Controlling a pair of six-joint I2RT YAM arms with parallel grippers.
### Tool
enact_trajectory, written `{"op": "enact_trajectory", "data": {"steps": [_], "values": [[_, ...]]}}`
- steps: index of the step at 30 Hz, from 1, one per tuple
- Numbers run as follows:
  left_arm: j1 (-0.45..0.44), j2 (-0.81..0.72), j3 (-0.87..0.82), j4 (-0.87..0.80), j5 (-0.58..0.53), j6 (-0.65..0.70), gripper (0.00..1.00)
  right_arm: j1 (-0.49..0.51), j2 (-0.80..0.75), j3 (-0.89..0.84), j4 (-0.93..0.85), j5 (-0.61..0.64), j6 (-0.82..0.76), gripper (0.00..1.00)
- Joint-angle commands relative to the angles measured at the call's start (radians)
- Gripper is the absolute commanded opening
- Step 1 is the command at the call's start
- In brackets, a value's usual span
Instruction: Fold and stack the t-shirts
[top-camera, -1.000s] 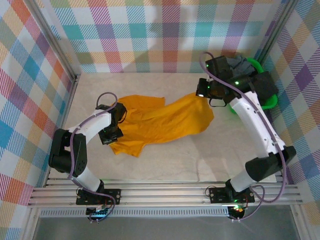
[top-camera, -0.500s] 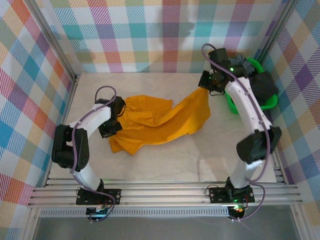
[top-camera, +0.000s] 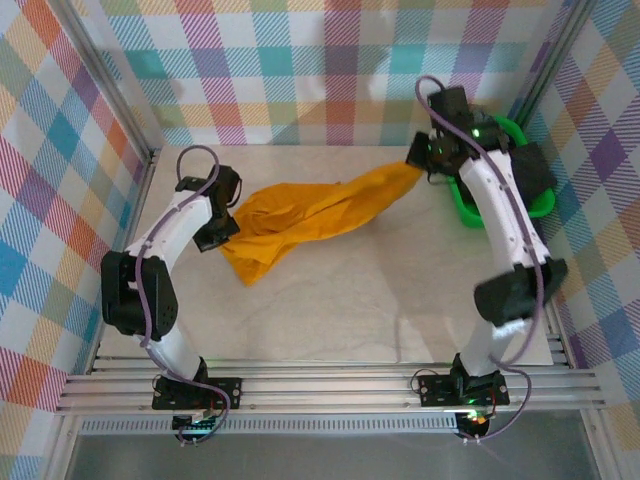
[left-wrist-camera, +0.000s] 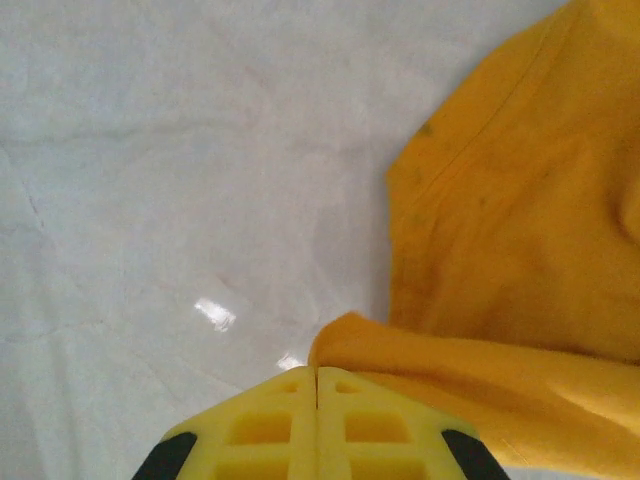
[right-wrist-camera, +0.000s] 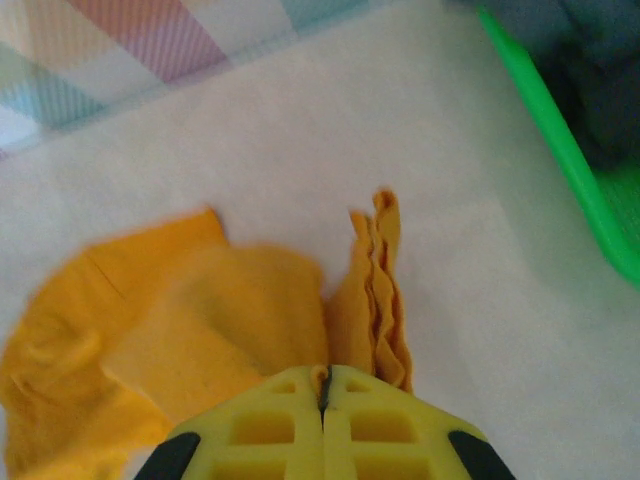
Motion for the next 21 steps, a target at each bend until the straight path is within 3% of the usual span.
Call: {"op": "enact_trajectory", "data": {"steps": [1, 5, 14, 16, 18, 21], "values": [[0.01, -0.083, -0.096, -0.047, 0.012, 0.0, 0.0, -0.004, -0.214, -0.28, -0.011, -0.01, 0.081, 0.0], [0.01, -0.119, -0.173, -0.04, 0.006, 0.002, 0.0, -0.004, -0.343, -0.534, 0.045, -0.044, 0.139, 0.0], [0.01, -0.01, -0.133, -0.008, 0.01, -0.004, 0.0, -0.076, 0.029, -0.525, 0.254, -0.139, 0.146, 0.02], [0.01, -0.004, -0.128, -0.006, 0.003, -0.002, 0.0, -0.079, 0.059, -0.513, 0.258, -0.149, 0.153, 0.18], [0.009, -0.004, -0.13, -0.005, -0.002, -0.002, 0.0, -0.084, 0.072, -0.509, 0.23, -0.146, 0.167, 0.42], [0.01, -0.011, -0.137, -0.005, 0.0, 0.001, 0.0, -0.097, 0.039, -0.566, 0.2, -0.135, 0.186, 0.51]]}}
